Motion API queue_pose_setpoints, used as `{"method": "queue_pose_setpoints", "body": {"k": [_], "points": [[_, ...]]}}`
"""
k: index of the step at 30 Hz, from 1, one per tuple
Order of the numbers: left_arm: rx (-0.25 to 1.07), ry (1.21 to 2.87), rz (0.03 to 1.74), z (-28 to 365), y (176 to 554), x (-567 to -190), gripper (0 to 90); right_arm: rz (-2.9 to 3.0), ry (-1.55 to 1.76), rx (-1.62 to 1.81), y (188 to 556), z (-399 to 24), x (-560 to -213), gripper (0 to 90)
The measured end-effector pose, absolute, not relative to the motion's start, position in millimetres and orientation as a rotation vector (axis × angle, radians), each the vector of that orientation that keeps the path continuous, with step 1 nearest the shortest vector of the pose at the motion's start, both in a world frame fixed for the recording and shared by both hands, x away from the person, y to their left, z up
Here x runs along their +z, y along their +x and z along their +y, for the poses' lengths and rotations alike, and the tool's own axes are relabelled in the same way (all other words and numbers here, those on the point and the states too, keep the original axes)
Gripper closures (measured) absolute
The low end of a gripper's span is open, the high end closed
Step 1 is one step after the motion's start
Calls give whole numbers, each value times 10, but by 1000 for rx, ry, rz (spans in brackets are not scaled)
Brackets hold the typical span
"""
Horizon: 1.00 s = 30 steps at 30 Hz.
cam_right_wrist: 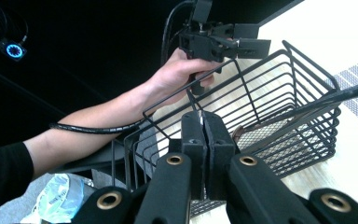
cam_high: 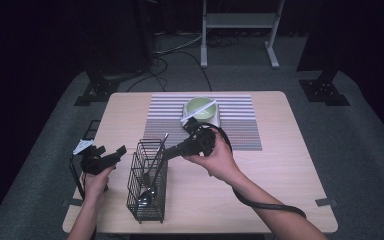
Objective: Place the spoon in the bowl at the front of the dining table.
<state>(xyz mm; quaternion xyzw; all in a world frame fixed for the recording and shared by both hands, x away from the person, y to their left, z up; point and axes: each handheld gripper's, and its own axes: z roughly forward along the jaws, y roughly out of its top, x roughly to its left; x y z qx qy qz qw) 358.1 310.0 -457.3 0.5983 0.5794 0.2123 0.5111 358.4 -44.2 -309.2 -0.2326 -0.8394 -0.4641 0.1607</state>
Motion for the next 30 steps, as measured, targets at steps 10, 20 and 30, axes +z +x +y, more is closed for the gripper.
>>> {"method": "queue_pose_setpoints", "body": {"k": [10, 20, 30], "points": [[510, 1449, 1390, 3093, 3584, -4576, 0, -2344, -689, -1375, 3612, -543, -3015, 886], [511, 1446, 1389, 3093, 3583, -4574, 0, -2306, -689, -1418, 3616, -601, -2917, 886], [513, 1444, 1390, 3097, 3581, -4572, 0, -2278, -683, -1476, 3612, -664, -2755, 886]]}}
